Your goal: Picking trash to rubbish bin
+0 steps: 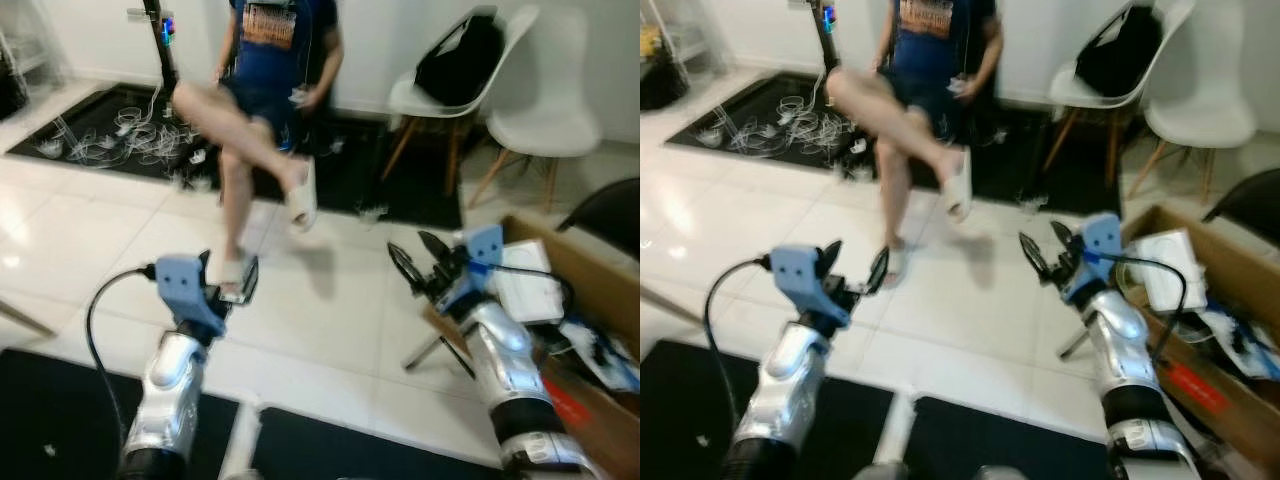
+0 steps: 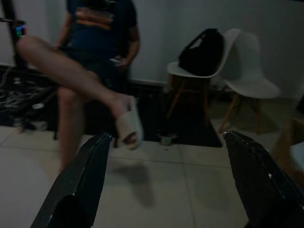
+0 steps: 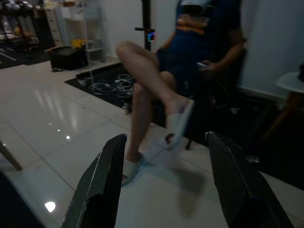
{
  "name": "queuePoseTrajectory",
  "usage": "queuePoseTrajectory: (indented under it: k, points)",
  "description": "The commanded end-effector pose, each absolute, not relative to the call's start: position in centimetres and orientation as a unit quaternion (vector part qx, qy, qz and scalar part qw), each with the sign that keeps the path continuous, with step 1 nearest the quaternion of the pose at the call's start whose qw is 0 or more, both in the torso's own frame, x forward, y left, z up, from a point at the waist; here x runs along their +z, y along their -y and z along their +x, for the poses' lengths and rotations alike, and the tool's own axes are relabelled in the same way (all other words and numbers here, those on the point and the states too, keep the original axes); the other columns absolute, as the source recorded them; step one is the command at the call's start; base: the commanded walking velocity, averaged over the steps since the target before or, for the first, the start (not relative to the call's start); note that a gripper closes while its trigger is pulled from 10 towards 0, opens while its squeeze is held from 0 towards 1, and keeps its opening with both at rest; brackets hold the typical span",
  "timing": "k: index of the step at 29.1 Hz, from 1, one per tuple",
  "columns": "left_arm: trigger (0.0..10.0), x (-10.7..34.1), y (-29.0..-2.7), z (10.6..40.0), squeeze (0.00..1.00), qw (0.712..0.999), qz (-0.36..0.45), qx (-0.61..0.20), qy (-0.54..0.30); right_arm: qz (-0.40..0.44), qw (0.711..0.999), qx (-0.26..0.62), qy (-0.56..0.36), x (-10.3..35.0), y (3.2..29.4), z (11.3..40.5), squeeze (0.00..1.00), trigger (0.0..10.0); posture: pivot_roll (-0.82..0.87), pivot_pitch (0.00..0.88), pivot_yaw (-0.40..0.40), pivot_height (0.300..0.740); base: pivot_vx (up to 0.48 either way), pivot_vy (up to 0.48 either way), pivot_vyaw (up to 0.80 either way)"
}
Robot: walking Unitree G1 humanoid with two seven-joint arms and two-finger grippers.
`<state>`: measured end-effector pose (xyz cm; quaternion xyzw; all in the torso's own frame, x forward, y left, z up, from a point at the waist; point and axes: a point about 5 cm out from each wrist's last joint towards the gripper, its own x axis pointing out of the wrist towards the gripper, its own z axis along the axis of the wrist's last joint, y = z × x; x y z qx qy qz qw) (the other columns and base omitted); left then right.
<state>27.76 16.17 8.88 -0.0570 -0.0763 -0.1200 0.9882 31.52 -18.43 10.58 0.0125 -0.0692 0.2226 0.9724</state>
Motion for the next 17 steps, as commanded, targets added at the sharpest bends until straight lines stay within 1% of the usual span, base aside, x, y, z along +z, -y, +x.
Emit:
queuePoseTrajectory:
  k: [1, 4, 7, 8, 17]
  points:
    - [10.0, 8.67, -16.04, 27.66, 0.00, 0.988, -0.058, -0.125, 0.072, 0.013, 0.973, 0.219, 0.068, 10.65, 18.65, 31.53, 0.00, 10.0, -0.06, 0.000, -0.026, 0.740, 0.000, -0.480, 0.00]
    - [10.0, 8.64, -16.04, 27.66, 0.00, 0.988, -0.059, -0.126, 0.072, 0.013, 0.973, 0.220, 0.070, 10.71, 18.62, 31.52, 0.00, 10.0, -0.06, 0.000, -0.026, 0.740, 0.000, -0.472, 0.00]
    - [10.0, 8.63, -16.06, 27.64, 0.00, 0.988, -0.064, -0.121, 0.076, 0.008, 0.972, 0.225, 0.071, 10.78, 18.56, 31.47, 0.00, 10.0, -0.06, 0.000, -0.026, 0.740, 0.000, 0.000, 0.00]
    - [10.0, 8.60, -16.07, 27.62, 0.00, 0.988, -0.066, -0.120, 0.076, 0.008, 0.971, 0.226, 0.071, 10.79, 18.54, 31.44, 0.00, 10.0, -0.06, 0.000, -0.026, 0.740, 0.000, 0.000, 0.45]
    - [10.0, 8.49, -16.07, 27.60, 0.00, 0.987, -0.067, -0.122, 0.075, 0.002, 0.970, 0.234, 0.070, 10.81, 18.45, 31.34, 0.00, 10.0, -0.05, 0.000, -0.025, 0.740, 0.000, 0.000, 0.80]
